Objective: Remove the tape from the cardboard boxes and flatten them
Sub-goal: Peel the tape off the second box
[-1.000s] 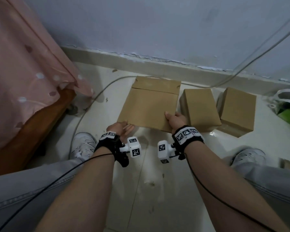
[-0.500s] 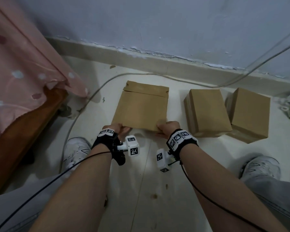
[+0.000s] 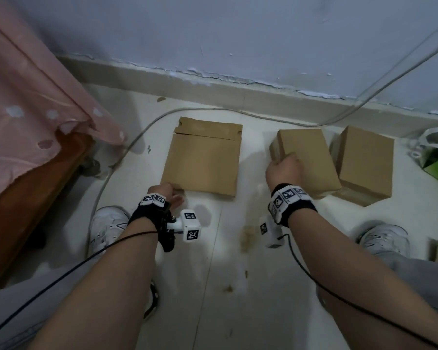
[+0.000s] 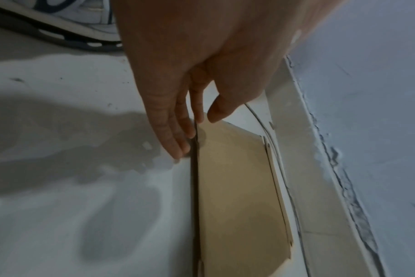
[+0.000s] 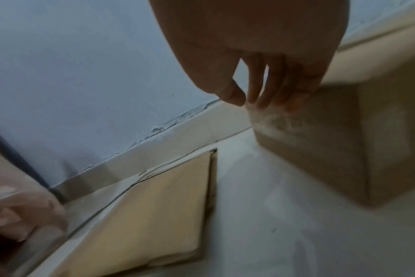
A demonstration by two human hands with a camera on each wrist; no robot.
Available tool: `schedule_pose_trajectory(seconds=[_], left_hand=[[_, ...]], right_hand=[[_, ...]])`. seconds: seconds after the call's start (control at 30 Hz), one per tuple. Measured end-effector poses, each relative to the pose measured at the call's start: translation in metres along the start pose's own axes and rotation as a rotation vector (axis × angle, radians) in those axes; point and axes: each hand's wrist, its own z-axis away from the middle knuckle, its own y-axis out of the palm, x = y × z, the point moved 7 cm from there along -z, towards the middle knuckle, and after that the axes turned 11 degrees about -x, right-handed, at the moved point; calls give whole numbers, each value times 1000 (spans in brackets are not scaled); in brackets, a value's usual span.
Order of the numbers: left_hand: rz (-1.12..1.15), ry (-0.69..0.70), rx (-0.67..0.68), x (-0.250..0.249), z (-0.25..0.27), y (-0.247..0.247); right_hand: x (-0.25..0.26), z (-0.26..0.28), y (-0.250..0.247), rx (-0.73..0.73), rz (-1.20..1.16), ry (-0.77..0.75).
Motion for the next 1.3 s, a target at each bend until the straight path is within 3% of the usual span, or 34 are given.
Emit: schedule_pose_trajectory(seconds=[0.07, 0.2, 0.33, 0.57, 0.8, 1.03, 1.17, 1.3], left_hand=[[-53, 45, 8, -10, 9, 4], [-85, 121, 92, -27, 37, 25], [-99, 111, 219, -24, 59, 44], [-142, 107, 247, 0, 61, 57], [-128, 80, 235, 5, 78, 64], [-149, 150, 293, -25, 140, 74], [-84, 116, 368, -35, 181, 80], [-135, 90, 458, -36, 226, 93]], right_hand=[[-2, -17, -24, -95, 30, -31], [-14, -43, -54, -128, -76, -63], [-33, -72, -74, -252, 170, -115], [-112, -107, -73, 156, 462, 159], [-90, -84, -67, 191, 470, 159], [-44, -37, -72, 307, 75, 206], [-22, -14, -101, 359, -168, 235], [-19, -12, -107, 437, -258, 278]])
